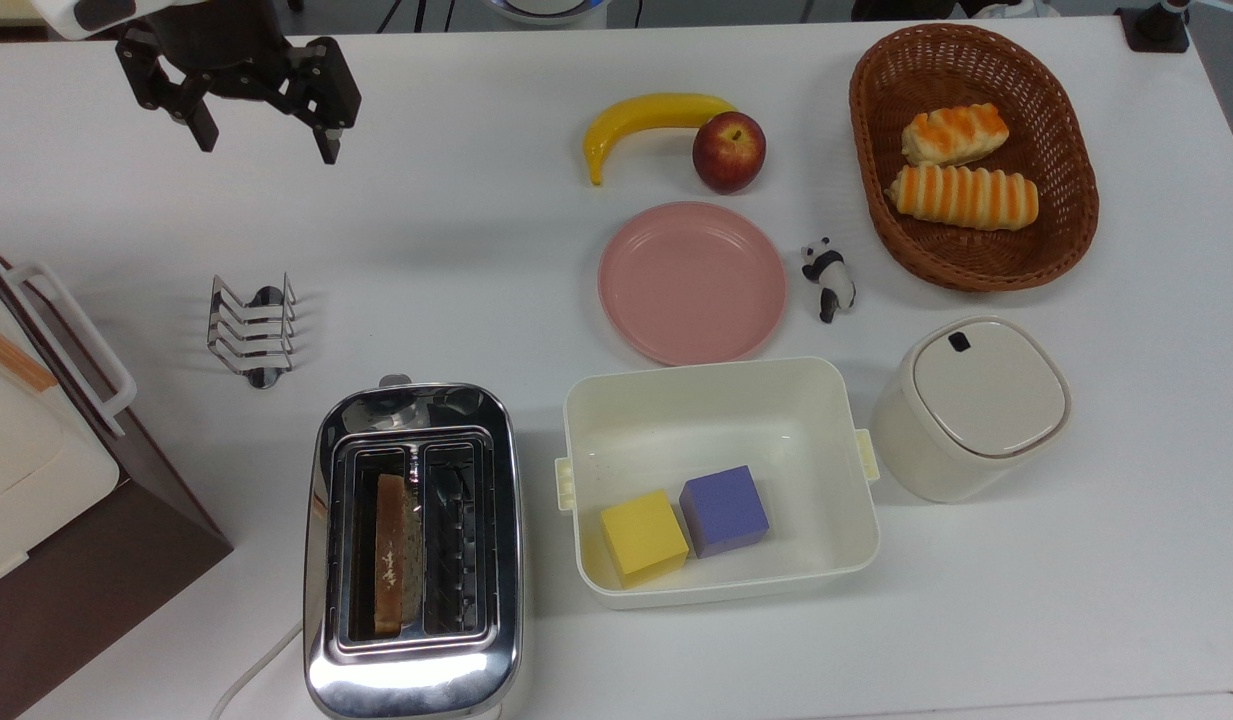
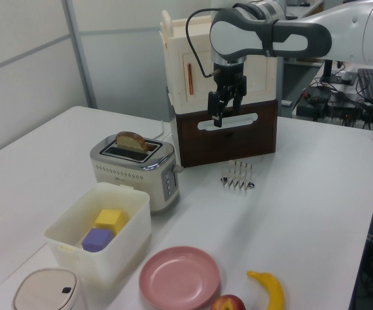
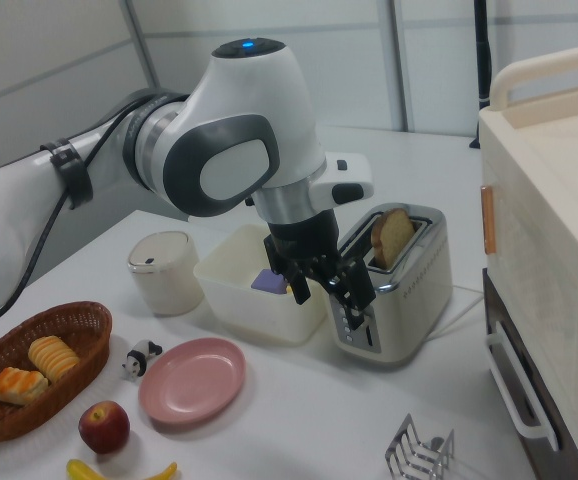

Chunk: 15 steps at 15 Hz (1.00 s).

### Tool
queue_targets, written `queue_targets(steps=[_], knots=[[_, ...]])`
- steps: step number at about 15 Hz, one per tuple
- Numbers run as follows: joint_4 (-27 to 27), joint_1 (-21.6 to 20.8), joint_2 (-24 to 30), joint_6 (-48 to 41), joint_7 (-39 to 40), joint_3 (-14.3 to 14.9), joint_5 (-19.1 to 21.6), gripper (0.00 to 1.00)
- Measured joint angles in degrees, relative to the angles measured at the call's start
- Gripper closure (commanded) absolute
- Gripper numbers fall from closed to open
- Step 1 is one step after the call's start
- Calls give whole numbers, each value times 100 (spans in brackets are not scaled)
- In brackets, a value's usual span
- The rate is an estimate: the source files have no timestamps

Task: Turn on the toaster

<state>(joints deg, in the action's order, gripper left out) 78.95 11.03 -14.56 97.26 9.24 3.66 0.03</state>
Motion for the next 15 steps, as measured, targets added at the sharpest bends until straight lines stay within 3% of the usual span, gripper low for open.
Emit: queue_targets(steps=[10, 11, 14, 15], knots=[[2, -9, 27, -21, 110, -66, -4, 0], [4, -10, 27, -28, 121, -69, -4, 11], [20, -22, 26, -57, 149, -73, -4, 67], [28, -22, 26, -62, 150, -73, -5, 81]])
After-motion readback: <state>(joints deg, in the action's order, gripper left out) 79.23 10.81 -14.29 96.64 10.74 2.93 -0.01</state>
